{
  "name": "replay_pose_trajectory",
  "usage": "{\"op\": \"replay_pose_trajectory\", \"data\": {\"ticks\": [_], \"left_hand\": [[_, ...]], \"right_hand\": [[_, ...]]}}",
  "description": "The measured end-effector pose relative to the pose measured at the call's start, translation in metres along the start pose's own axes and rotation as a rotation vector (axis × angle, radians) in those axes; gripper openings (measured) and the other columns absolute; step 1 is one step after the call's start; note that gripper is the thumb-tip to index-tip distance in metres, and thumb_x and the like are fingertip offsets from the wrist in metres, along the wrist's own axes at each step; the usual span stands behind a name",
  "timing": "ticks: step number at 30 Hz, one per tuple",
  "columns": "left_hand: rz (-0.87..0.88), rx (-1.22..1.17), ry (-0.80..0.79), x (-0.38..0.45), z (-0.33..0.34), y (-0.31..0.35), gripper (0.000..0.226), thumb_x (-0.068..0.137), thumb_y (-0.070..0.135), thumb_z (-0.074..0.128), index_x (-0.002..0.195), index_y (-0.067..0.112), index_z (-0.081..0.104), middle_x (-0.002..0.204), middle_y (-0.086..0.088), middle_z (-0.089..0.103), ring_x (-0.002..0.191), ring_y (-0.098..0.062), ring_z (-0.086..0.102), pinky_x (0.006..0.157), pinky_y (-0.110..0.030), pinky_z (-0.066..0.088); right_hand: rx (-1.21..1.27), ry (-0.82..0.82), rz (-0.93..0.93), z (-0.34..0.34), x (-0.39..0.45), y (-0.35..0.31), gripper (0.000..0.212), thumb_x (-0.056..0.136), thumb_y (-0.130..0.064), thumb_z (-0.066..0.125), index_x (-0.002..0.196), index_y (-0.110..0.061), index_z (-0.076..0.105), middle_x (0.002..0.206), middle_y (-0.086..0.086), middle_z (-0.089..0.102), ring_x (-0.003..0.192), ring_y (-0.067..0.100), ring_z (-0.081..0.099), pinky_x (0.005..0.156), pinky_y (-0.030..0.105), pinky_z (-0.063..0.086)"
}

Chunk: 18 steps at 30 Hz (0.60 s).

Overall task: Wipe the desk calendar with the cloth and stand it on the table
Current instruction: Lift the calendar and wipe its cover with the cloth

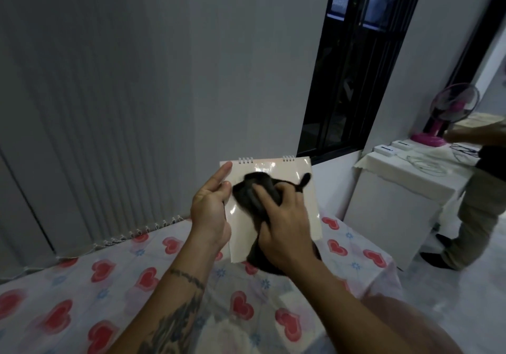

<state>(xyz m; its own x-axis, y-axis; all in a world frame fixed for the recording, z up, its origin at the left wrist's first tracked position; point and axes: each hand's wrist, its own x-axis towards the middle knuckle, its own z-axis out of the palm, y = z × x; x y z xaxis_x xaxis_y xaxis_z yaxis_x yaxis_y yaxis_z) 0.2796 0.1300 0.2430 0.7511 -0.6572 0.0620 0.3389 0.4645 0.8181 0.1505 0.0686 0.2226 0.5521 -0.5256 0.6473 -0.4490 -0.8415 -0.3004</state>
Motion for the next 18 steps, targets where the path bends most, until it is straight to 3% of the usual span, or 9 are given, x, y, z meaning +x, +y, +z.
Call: {"op": "replay_pose_trajectory", "data": {"ticks": [3,5,8,13,15,16,18], "left_hand": [[-0.008,-0.023,0.019,0.003,0.0,0.0,0.044,0.097,-0.001,0.047,0.102,0.028,0.079,0.13,-0.007,0.067,0.111,-0.019,0.066,0.096,-0.037,0.054],[-0.005,-0.01,0.047,0.006,-0.004,0.0,0.043,0.096,-0.001,0.048,0.1,0.028,0.078,0.132,-0.006,0.066,0.12,-0.02,0.062,0.105,-0.039,0.049],[-0.021,-0.03,0.071,0.007,-0.006,0.001,0.04,0.096,-0.002,0.048,0.101,0.027,0.076,0.13,-0.012,0.066,0.124,-0.029,0.059,0.109,-0.045,0.044],[-0.045,0.014,0.022,0.0,0.007,-0.005,0.04,0.097,-0.001,0.047,0.109,0.025,0.074,0.137,-0.009,0.062,0.117,-0.018,0.061,0.101,-0.034,0.051],[-0.033,0.014,0.017,0.003,0.01,-0.005,0.04,0.097,-0.001,0.046,0.115,0.024,0.072,0.127,0.002,0.066,0.115,-0.01,0.061,0.086,-0.02,0.056],[-0.036,0.002,0.012,0.005,0.01,-0.003,0.04,0.098,0.0,0.045,0.115,0.024,0.071,0.121,0.0,0.068,0.108,-0.01,0.064,0.081,-0.021,0.058],[-0.04,-0.001,0.028,0.013,0.006,0.004,0.039,0.097,0.0,0.045,0.115,0.023,0.071,0.119,-0.004,0.064,0.106,-0.016,0.062,0.095,-0.033,0.055]], "right_hand": [[-0.014,-0.098,-0.138,0.001,-0.021,0.008,0.057,0.078,-0.022,0.059,0.134,-0.027,0.052,0.129,0.011,0.047,0.103,0.027,0.045,0.081,0.038,0.046],[-0.035,-0.118,-0.147,-0.003,-0.025,0.023,0.055,0.077,-0.021,0.058,0.132,-0.027,0.055,0.128,0.011,0.049,0.103,0.027,0.046,0.082,0.037,0.046],[-0.067,-0.048,-0.027,-0.008,-0.014,0.039,0.051,0.078,-0.017,0.058,0.128,-0.025,0.058,0.124,0.011,0.05,0.097,0.027,0.044,0.076,0.04,0.046],[-0.068,0.008,0.186,-0.005,0.019,0.027,0.055,0.085,-0.019,0.053,0.138,-0.027,0.044,0.129,0.011,0.042,0.108,0.029,0.041,0.091,0.044,0.045],[-0.03,0.023,0.134,-0.003,0.022,0.013,0.057,0.082,-0.018,0.055,0.138,-0.027,0.046,0.129,0.011,0.042,0.109,0.03,0.041,0.091,0.045,0.046],[-0.027,0.016,0.061,-0.001,0.019,0.008,0.057,0.081,-0.018,0.056,0.136,-0.027,0.048,0.128,0.011,0.044,0.106,0.03,0.042,0.088,0.045,0.046],[-0.034,-0.043,-0.102,0.002,0.005,0.002,0.055,0.08,-0.022,0.056,0.134,-0.029,0.051,0.125,0.011,0.047,0.102,0.029,0.044,0.08,0.043,0.046]]}}
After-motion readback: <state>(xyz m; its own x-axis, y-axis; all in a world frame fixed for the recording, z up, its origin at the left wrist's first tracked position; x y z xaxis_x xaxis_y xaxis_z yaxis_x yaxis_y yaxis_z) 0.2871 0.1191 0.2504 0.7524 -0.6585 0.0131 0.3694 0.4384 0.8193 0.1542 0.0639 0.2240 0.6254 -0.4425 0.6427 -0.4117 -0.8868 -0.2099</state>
